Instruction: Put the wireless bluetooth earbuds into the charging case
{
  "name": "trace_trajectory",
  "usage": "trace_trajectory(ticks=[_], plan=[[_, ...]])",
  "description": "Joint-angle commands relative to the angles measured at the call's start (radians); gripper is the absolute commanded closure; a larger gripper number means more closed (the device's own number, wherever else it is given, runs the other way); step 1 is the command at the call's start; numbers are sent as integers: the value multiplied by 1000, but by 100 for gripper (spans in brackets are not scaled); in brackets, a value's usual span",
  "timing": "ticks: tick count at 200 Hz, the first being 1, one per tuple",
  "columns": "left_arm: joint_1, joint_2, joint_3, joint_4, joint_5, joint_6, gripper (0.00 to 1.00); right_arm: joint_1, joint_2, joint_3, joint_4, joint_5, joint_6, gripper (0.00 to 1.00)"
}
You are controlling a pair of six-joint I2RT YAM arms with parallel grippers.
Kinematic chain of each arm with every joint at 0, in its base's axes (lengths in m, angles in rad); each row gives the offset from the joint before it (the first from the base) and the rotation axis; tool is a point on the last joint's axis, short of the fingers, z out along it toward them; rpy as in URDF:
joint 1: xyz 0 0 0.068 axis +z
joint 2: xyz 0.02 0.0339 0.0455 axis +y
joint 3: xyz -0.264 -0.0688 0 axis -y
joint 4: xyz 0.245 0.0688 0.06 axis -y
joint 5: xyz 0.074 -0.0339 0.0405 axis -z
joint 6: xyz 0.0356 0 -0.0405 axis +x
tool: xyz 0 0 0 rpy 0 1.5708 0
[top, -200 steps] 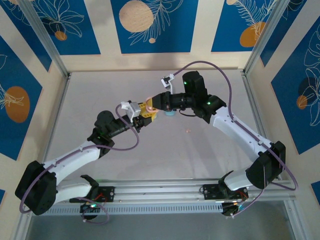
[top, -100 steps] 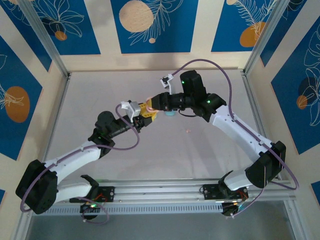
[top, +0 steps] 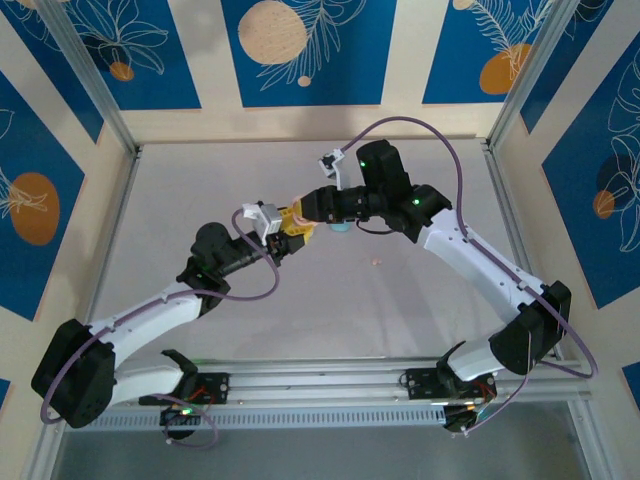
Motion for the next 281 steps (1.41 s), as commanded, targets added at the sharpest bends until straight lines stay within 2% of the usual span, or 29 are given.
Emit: trace_trajectory(ticks=[1,168,201,251,281], plan=[[-11,-16,8,91,-11,-3,78,4,19,27,-95,31,-20,72],[-11,-19,16,68,-16,11,78,-3,13,76,-174,-21,-18,71],[-10,-22,15,61,-19,15,78,-6,-1,76,-176,-21,-24,68],[-11,-23,11,58,-24,20,78,-26,-136,-14,-59,4,-52,58],[-10,-21,11,62,-21,19,78,-73,-261,-136,27,128,-41,54]])
